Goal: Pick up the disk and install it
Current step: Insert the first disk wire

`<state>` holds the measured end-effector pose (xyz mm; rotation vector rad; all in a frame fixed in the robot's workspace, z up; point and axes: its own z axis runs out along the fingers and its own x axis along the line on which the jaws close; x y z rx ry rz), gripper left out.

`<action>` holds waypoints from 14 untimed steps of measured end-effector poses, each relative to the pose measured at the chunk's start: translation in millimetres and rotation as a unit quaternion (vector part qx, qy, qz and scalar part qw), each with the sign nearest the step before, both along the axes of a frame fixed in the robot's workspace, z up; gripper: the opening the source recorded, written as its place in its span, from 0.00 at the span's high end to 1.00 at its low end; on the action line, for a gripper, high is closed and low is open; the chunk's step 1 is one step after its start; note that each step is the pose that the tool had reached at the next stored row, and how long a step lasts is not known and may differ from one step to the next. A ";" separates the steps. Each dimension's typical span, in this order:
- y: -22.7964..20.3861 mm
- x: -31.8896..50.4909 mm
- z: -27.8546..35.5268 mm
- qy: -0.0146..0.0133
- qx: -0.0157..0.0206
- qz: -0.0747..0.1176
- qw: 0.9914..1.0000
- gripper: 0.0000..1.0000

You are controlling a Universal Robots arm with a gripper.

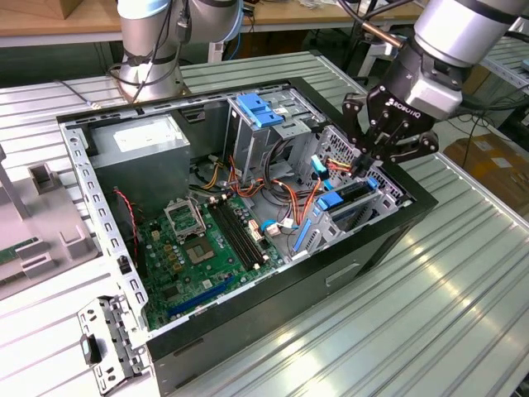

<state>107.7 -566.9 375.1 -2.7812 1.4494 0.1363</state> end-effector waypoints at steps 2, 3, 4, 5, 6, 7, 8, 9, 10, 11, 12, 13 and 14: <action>0.0 0.0 -0.3 0.000 0.000 -0.010 1.000 0.83; 0.0 0.0 -0.5 0.000 0.000 -0.015 1.000 0.83; 0.0 0.0 -0.7 0.000 0.000 -0.020 1.000 0.83; 0.0 0.0 -0.8 0.000 0.000 -0.025 1.000 0.83; 0.0 0.0 -1.1 0.000 0.000 -0.031 1.000 0.83; 0.0 0.0 -1.3 0.000 0.000 -0.038 0.999 0.83; 0.0 0.0 -1.4 0.000 0.000 -0.043 0.999 0.83; 0.0 0.0 -1.8 0.000 0.000 -0.053 0.999 0.83; 0.0 0.0 -2.2 0.000 0.000 -0.063 0.998 0.83; 0.0 0.0 -2.4 0.000 0.000 -0.069 0.998 0.83; 0.0 0.0 -2.6 0.000 0.000 -0.073 0.997 0.83; 0.0 0.0 -2.8 0.000 0.000 -0.078 0.997 0.83; 0.0 0.0 -2.9 0.000 0.000 -0.081 0.997 0.83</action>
